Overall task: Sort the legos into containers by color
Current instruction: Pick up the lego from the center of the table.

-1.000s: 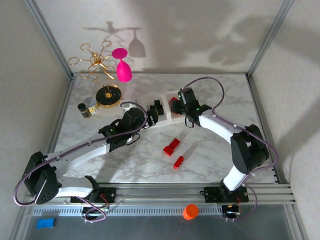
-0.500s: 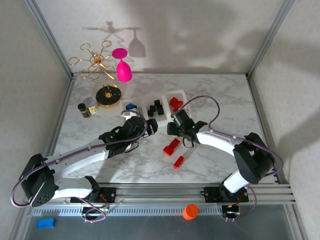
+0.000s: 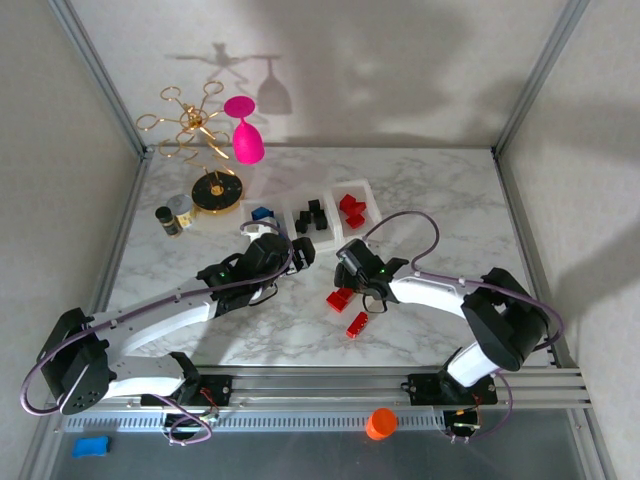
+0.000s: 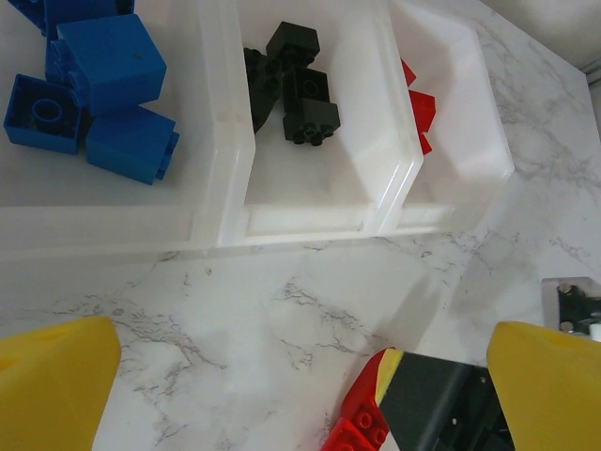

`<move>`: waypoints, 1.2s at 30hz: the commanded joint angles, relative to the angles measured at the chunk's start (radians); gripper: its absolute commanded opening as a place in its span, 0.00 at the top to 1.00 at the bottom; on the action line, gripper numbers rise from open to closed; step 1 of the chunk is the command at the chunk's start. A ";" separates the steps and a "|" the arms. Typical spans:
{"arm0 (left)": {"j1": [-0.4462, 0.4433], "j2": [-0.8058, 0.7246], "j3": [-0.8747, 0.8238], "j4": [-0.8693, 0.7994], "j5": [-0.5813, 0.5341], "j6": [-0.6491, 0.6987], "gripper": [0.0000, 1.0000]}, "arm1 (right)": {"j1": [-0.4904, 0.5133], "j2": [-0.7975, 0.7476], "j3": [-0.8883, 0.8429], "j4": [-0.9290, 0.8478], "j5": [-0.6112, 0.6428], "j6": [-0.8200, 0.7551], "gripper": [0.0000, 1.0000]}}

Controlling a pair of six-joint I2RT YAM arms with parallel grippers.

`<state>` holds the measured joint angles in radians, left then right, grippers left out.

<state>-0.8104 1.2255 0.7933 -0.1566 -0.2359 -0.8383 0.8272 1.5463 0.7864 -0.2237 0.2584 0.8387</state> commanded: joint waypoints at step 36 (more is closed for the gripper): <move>-0.010 -0.001 0.002 -0.016 -0.028 0.000 0.00 | 0.040 0.059 0.018 -0.002 0.082 -0.012 0.72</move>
<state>-0.8104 1.2278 0.7887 -0.1604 -0.2394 -0.8383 0.8604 1.6123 0.7845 -0.1772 0.2962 0.8486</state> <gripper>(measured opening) 0.994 0.345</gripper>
